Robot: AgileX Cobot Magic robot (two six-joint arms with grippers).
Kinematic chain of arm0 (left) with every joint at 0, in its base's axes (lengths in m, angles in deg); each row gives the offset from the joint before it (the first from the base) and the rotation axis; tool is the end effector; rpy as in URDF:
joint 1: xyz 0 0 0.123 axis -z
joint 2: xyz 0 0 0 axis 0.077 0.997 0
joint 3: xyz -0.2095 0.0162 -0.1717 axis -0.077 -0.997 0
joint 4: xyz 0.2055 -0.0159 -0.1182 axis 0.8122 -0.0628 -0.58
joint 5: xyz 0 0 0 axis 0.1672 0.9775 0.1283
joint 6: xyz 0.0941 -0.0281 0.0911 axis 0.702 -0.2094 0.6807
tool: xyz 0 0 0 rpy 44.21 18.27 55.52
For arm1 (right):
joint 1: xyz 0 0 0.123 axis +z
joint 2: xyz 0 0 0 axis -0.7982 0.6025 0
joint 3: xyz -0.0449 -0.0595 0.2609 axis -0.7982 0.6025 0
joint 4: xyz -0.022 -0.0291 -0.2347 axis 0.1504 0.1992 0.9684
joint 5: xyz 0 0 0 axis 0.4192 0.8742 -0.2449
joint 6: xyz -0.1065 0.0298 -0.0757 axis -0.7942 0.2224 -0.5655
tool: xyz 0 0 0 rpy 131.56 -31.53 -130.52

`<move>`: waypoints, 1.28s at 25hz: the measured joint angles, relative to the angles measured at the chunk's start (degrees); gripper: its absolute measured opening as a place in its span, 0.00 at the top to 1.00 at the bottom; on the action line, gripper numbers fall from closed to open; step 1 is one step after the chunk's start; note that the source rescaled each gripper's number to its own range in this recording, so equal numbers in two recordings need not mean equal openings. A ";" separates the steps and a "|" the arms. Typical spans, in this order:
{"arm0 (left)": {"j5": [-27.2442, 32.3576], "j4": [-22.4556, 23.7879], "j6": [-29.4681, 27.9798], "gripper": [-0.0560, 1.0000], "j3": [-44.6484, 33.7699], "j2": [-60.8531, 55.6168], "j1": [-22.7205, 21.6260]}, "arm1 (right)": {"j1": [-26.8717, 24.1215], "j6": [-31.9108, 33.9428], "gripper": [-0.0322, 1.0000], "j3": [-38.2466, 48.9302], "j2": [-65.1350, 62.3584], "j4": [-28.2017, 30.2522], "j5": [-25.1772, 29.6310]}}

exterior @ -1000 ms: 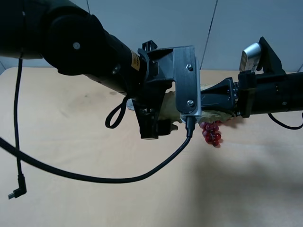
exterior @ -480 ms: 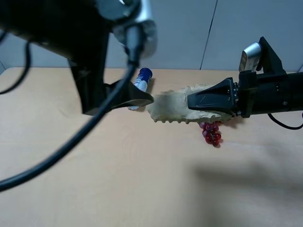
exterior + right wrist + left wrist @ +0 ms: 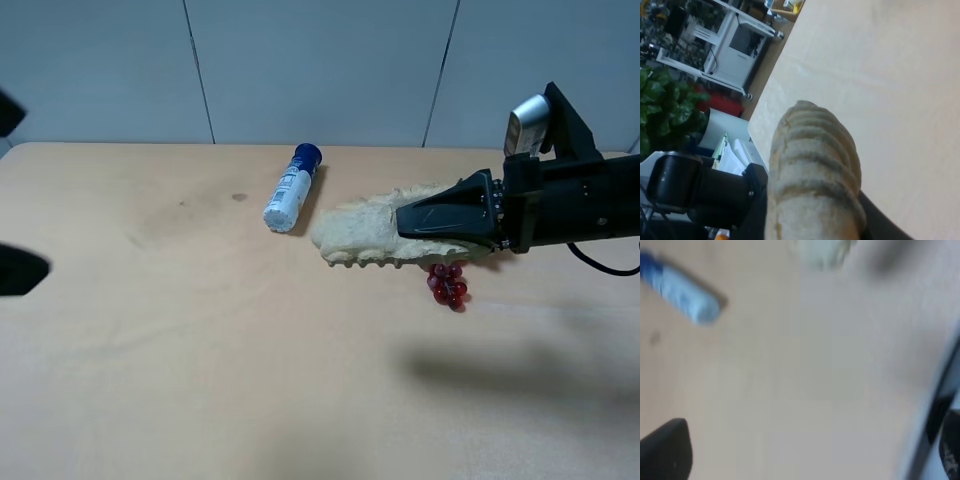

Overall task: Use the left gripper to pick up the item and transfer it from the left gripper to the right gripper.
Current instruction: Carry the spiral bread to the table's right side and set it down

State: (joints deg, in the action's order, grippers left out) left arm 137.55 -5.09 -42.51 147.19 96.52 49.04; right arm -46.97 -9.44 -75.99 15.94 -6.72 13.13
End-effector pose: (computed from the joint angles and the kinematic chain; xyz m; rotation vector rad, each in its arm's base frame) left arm 0.1092 -0.1342 0.3443 1.2760 1.9595 -0.2759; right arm 0.2058 0.1430 0.1988 -0.5251 2.2014 1.4427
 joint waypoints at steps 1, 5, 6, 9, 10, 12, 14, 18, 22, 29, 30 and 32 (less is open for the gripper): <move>2.38 0.28 -1.39 0.02 -1.23 -2.25 0.00 | 0.00 0.07 0.91 0.00 0.00 0.30 -0.13; 6.83 0.58 -5.40 0.02 -9.48 -12.64 0.00 | 0.00 0.18 0.91 0.00 0.00 0.78 -0.31; 7.12 0.58 -6.24 0.02 -11.72 -15.54 0.00 | 0.00 0.18 0.91 0.00 0.00 0.83 -0.42; 7.18 0.58 -7.92 0.02 -17.49 -23.29 0.00 | 0.00 0.18 0.91 0.00 0.00 0.83 -0.88; 7.18 0.58 -8.21 0.02 -19.35 -25.44 0.00 | 0.00 0.18 0.91 0.00 0.00 0.83 -1.03; 7.40 0.58 -8.53 0.02 -22.52 -30.31 0.00 | 0.00 0.18 0.91 0.00 0.00 0.83 -1.81; 7.68 0.58 -9.40 0.02 -25.34 -34.33 0.00 | 0.00 0.18 0.91 0.00 0.00 0.83 -2.42; 7.68 -0.59 -12.41 0.03 -28.38 -40.17 0.00 | 0.00 0.18 0.91 0.00 0.00 0.83 -3.96; 7.68 -2.55 -12.74 0.06 -28.77 -42.48 0.00 | 0.00 1.05 0.91 0.00 0.00 0.83 -6.56; 7.68 -2.63 -12.84 0.07 -28.77 -42.73 0.00 | 0.00 3.64 0.91 0.00 0.00 0.78 -9.27; 7.68 -2.63 -12.84 0.07 -28.77 -42.73 0.00 | 0.00 3.87 0.91 0.00 0.00 0.78 -9.31; 6.55 -3.08 -12.84 0.07 -29.26 -42.73 0.00 | 0.00 4.31 0.91 0.00 0.00 0.78 -9.41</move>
State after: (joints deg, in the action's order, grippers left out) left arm 144.10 -8.17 -55.34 117.93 53.78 49.04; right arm -46.97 -5.13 -75.99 15.94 -5.94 3.72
